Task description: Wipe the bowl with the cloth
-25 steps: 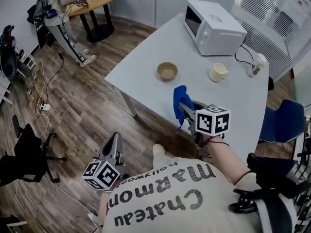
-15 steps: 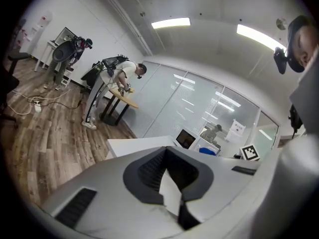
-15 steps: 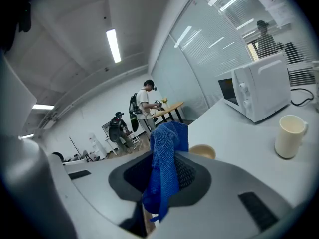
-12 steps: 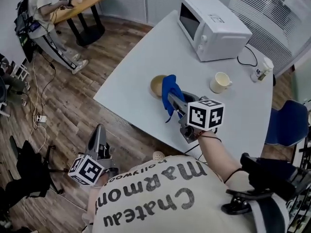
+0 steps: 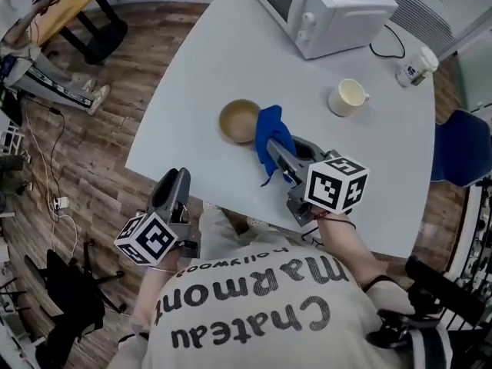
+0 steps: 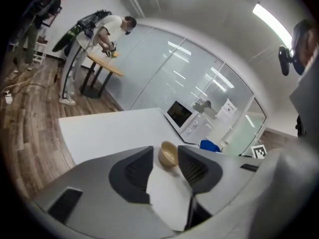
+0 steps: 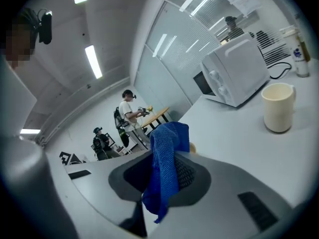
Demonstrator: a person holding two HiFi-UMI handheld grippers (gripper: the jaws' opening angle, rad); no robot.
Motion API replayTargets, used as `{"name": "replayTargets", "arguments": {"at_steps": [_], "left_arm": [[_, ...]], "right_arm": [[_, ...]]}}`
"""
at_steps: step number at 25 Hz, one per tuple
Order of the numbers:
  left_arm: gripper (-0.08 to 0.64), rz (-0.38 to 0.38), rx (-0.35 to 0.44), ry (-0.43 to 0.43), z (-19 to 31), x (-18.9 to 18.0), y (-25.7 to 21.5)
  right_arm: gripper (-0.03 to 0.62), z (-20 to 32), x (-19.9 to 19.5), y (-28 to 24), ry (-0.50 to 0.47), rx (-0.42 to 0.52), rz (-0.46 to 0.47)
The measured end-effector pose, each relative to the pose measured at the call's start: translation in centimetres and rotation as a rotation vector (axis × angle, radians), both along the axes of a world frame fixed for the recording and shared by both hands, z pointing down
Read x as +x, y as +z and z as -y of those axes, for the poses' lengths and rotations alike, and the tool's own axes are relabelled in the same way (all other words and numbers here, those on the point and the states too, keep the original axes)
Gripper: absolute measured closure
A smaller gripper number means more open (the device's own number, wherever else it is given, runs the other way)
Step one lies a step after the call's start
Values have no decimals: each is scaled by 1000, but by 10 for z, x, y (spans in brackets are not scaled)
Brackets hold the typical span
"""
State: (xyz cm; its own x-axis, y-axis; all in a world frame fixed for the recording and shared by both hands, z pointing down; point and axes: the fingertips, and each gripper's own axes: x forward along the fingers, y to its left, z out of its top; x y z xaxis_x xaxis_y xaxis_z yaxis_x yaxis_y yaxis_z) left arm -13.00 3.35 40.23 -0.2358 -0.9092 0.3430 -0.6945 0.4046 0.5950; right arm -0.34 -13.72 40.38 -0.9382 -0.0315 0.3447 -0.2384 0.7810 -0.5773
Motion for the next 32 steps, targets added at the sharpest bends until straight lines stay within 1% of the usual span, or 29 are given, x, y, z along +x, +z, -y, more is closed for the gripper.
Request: {"name": "replayTargets", "arguments": {"at_steps": [1,2,4,7,10,12,15,18,20,24,27,30,32], "left_arm": [[394,-30,-2,36,16,-4,7],[387,-57,-8,64,30,-10,14],[382,-97,-51,133,56,-19,31],[382,-125,-144,288,94,-26,59],[382,-151,-200,432,122,-19,80],[382,-185,-224,527,136,-10,90],[382,-240,-265,606,154,-5,103],[380,-260,-309,685,167,4,112],[380,-270,-338,723,171,11,116],[382,-282,-380,751,171,16,121],[383,-261,-396,758,173,16,125],[389,-238,-398,751,178,15,127],[431,-225,-386,751,182,14,126]], "right_arm": [[526,4,-1,3,23,-10,-10],[526,9,-3,5,42,-17,-22],[526,14,-4,8,91,-31,-50],[526,16,3,15,209,-53,-90],[526,16,6,22,309,-60,-127],[526,14,6,24,361,-48,-156],[526,10,6,22,435,-7,-215],[526,10,7,20,497,21,-254],[526,10,8,19,529,21,-264],[526,3,1,11,554,19,-248],[526,-3,-17,7,527,20,-221],[526,-5,-27,9,498,28,-223],[526,-4,-27,11,502,31,-228]]}}
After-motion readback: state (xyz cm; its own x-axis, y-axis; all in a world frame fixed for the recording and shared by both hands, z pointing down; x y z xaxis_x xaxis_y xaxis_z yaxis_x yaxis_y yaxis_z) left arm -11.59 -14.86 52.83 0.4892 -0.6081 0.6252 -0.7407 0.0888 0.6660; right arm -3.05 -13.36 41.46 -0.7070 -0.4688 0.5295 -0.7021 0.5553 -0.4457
